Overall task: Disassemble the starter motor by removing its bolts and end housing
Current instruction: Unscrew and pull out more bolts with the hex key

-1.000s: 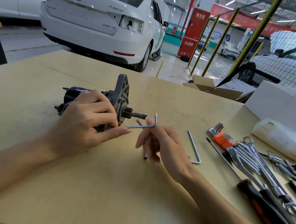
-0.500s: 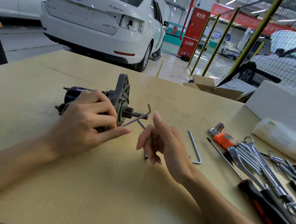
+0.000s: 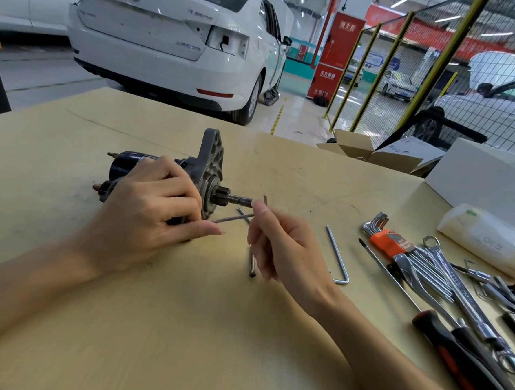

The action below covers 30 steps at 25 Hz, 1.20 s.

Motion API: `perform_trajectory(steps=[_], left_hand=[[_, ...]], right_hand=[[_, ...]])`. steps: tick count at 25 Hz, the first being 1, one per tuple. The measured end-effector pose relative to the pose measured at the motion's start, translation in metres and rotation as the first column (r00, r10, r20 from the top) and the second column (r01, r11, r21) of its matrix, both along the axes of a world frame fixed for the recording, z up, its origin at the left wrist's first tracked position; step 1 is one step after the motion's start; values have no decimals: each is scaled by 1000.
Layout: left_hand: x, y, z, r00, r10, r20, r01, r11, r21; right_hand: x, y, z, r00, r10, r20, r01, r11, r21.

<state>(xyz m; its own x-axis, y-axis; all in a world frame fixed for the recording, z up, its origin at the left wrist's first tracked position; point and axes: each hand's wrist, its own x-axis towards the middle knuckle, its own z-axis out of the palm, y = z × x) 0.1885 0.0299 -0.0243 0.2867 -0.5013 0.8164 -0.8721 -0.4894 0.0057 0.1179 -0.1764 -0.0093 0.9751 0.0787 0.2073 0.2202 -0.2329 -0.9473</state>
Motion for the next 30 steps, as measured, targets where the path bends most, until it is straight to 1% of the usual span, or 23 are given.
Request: perform_trajectory(steps=[3,5,7,9,10,13,15,21,30], left_hand=[[-1,0,1,1000,-10,-15,10,1000,9],[-2,0,1,1000,-10,-25,10,1000,18],[-4,1,2,995,-18,-97,15,999,-34],[-8,1,4,982,-27,-188,8,995,-98],[-9,1,4,980,-19,-199,0,995,-97],[-10,1,4,985,3,-175,-12,999,-51],[-9,2,5,988,3,-154,-9,999,-40],[-6,1,4,994,90,-59,-90,996,-12],[-7,1,6,993,102,-59,-103,995,-15]], right_hand=[[0,0,-1,1000,-21,11,21,1000,-3],[-1,1,-2,998,-42,52,44,998,-36],[-1,3,-2,992,-63,109,71,995,-70],[-1,3,-2,984,-107,146,118,991,-67],[-1,2,-2,978,-138,156,149,987,-59],[1,-1,-1,963,-214,161,221,975,-24],[1,-2,0,961,-224,162,229,973,-11],[0,1,-5,976,-120,179,131,990,-48],[1,1,-6,980,-103,172,115,992,-60]])
